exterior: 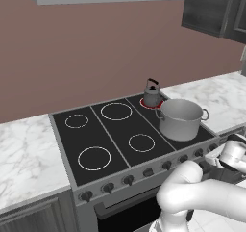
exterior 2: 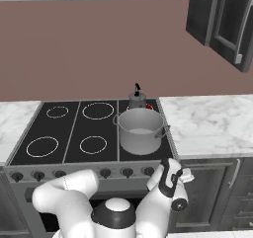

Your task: Pick the kettle from the cabinet and place it on a stove burner. Then pick the pot from the counter and place it on another stove burner. Finally, turn both burners on.

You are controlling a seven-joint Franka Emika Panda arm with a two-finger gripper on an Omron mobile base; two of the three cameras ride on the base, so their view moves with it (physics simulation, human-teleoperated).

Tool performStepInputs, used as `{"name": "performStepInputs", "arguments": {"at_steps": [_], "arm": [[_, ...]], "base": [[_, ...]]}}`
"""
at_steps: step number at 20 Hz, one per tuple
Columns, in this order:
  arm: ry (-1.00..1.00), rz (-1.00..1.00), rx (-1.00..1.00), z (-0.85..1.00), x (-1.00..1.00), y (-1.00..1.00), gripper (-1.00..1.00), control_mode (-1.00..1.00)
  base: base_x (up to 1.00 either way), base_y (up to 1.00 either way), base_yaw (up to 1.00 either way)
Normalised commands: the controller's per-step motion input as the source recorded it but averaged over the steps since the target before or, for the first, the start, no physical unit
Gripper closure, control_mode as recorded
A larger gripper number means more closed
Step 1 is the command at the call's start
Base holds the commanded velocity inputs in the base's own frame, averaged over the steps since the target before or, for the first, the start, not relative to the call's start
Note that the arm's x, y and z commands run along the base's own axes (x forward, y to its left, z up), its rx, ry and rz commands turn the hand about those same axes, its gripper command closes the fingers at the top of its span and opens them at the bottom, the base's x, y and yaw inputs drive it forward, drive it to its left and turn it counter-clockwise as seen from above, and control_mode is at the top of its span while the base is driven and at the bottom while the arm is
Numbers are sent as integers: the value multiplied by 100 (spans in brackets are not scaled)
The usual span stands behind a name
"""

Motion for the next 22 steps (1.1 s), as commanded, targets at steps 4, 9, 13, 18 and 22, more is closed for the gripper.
{"name": "performStepInputs", "arguments": {"at_steps": [4, 9, 13, 18, 22], "arm": [[1, 1, 0, -5, 0, 7, 100, -100], [0, 2, -10, 1, 0, 0, 100, -100], [0, 4, -20, 3, 0, -1, 100, -100], [-2, 3, -23, 1, -2, 0, 100, -100], [-1, 5, -28, 0, -1, 0, 100, -100]], "base": [[0, 0, 0], [0, 0, 0], [0, 0, 0], [0, 0, 0], [0, 0, 0]]}}
